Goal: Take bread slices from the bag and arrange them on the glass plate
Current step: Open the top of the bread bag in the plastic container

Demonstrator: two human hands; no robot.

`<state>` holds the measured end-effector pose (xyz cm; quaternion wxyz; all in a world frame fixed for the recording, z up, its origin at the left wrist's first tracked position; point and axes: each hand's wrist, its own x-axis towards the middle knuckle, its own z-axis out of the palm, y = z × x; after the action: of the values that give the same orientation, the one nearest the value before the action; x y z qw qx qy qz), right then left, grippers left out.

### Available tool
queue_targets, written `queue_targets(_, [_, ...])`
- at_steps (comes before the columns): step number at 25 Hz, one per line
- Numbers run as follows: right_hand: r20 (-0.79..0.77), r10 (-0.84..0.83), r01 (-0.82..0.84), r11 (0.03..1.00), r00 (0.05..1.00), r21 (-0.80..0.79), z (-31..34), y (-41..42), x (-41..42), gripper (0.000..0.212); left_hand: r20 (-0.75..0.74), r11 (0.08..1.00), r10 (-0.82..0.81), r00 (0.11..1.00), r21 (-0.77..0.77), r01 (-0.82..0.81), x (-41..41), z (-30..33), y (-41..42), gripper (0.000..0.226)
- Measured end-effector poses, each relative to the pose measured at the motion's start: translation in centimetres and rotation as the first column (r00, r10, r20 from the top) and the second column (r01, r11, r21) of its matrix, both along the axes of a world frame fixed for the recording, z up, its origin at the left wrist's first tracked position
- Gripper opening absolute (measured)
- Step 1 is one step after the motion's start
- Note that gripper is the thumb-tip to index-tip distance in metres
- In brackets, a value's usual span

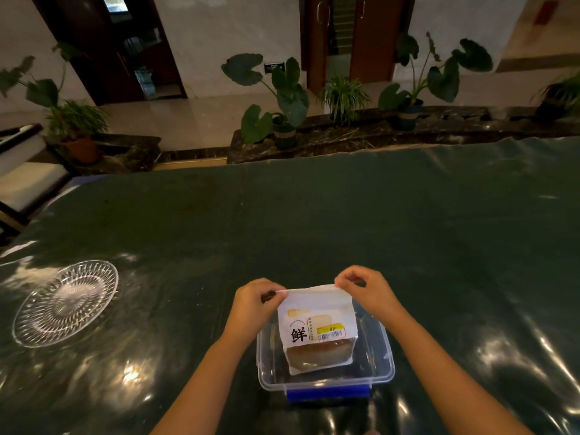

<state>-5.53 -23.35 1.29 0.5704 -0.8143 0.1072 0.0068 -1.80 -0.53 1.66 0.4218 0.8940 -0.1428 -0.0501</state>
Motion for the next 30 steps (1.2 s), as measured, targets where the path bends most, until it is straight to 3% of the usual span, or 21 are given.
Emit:
queue_targets(4, [0.031,0.081,-0.080,0.996,0.996,-0.038,0.7,-0.2,-0.1,0.008,-0.144,0.991,0.088,0.986,-0.086,-0.101,0.2,0.3,-0.4,0.007])
queue_targets(8, [0.001,0.020,-0.020,0.998,1.000,-0.063,0.5,0.0,0.4,0.002,-0.069,0.999,0.015,0.998,-0.029,-0.017,-0.4,0.6,-0.8,0.032])
queue_targets(12, [0.010,0.019,-0.018,0.995,1.000,-0.097,1.0,0.2,0.7,0.011,0.048,0.999,-0.003,0.999,-0.047,0.005,-0.5,1.2,-1.0,0.016])
queue_targets(15, [0.053,0.080,-0.078,0.996,0.995,-0.047,2.0,-0.3,0.4,0.009,0.005,0.997,-0.026,1.000,-0.073,0.026,0.1,1.8,-0.7,0.018])
queue_targets(19, [-0.043,0.181,-0.185,0.973,0.983,-0.140,2.7,-0.3,0.9,0.014,-0.070,0.995,0.041,0.997,-0.088,-0.047,0.1,1.7,-1.2,0.009])
queue_targets(21, [-0.062,0.174,-0.182,0.968,0.983,-0.171,2.9,-0.2,1.2,0.015,0.169,0.985,0.143,0.975,0.071,-0.157,-0.9,1.9,-1.3,0.033])
queue_targets(23, [-0.059,0.174,-0.183,0.965,0.983,-0.189,3.2,-0.2,1.4,0.017,0.493,0.969,-0.027,0.870,0.225,-0.098,-2.2,2.3,-1.5,0.046])
queue_targets(24, [-0.058,0.182,-0.190,0.960,0.982,-0.206,3.4,-0.3,1.6,0.018,0.521,0.944,-0.179,0.835,0.331,-0.004,-2.7,2.5,-2.0,0.048])
queue_targets(26, [-0.073,0.208,-0.219,0.943,0.975,-0.251,3.7,-0.4,1.8,0.019,0.369,0.862,-0.349,0.862,0.487,0.140,-3.4,2.8,-3.0,0.047])
queue_targets(27, [-0.083,0.221,-0.235,0.933,0.972,-0.273,3.9,-0.4,1.9,0.019,0.281,0.840,-0.342,0.897,0.519,0.158,-3.5,3.1,-3.4,0.044])
queue_targets(30, [-0.106,0.261,-0.282,0.900,0.959,-0.332,4.1,-0.2,2.3,0.012,0.233,0.789,-0.286,0.929,0.608,0.091,-3.0,3.2,-3.6,0.031])
